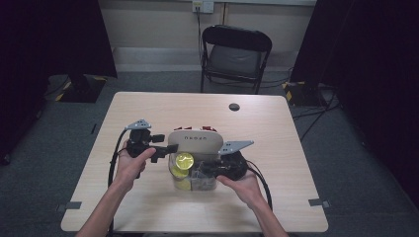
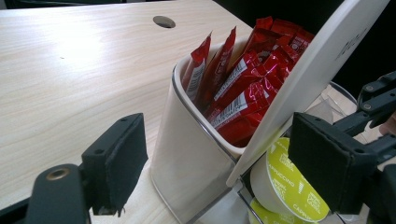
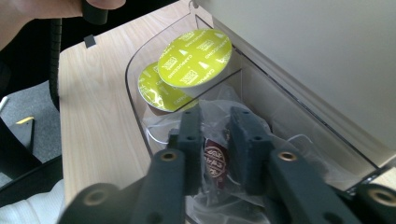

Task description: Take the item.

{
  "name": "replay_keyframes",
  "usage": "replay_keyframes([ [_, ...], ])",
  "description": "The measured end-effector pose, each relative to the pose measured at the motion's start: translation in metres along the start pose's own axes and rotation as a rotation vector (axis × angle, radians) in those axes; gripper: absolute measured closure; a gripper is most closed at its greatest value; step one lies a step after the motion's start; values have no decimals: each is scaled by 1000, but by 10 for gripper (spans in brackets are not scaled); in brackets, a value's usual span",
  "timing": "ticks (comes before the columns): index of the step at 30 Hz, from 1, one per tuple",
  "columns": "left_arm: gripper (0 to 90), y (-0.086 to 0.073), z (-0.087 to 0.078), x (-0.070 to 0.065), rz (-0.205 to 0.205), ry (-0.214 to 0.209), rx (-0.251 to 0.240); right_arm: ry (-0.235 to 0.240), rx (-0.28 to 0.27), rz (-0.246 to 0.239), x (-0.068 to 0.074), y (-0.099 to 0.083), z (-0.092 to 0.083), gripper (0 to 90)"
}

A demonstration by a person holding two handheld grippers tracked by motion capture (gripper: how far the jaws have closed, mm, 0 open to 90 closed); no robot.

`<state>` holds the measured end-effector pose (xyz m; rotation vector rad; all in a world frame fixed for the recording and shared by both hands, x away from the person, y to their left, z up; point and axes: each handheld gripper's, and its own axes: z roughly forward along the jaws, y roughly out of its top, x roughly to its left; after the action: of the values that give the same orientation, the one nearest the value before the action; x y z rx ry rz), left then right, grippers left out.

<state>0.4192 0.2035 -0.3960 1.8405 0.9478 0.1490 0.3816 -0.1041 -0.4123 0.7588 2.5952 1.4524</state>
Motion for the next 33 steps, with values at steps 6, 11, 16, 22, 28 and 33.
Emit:
replay_keyframes([
  [6,190,0,1,0,3,-2,4,5,4,13,-2,-1,-1,860],
  [11,193,0,-1,0,6,5,1,1,-10,20,-1,-1,-3,891],
  [16,193,-1,-3,1,1,7,-1,12,-25,24,-1,-1,-4,900],
  [22,190,-1,-3,1,6,10,-13,-9,-73,28,-1,0,-9,900],
  [28,188,0,-2,0,2,7,-12,-11,-89,40,-1,1,-13,900],
  [33,188,-1,-3,1,2,7,-11,-7,-106,42,-1,1,-15,900],
])
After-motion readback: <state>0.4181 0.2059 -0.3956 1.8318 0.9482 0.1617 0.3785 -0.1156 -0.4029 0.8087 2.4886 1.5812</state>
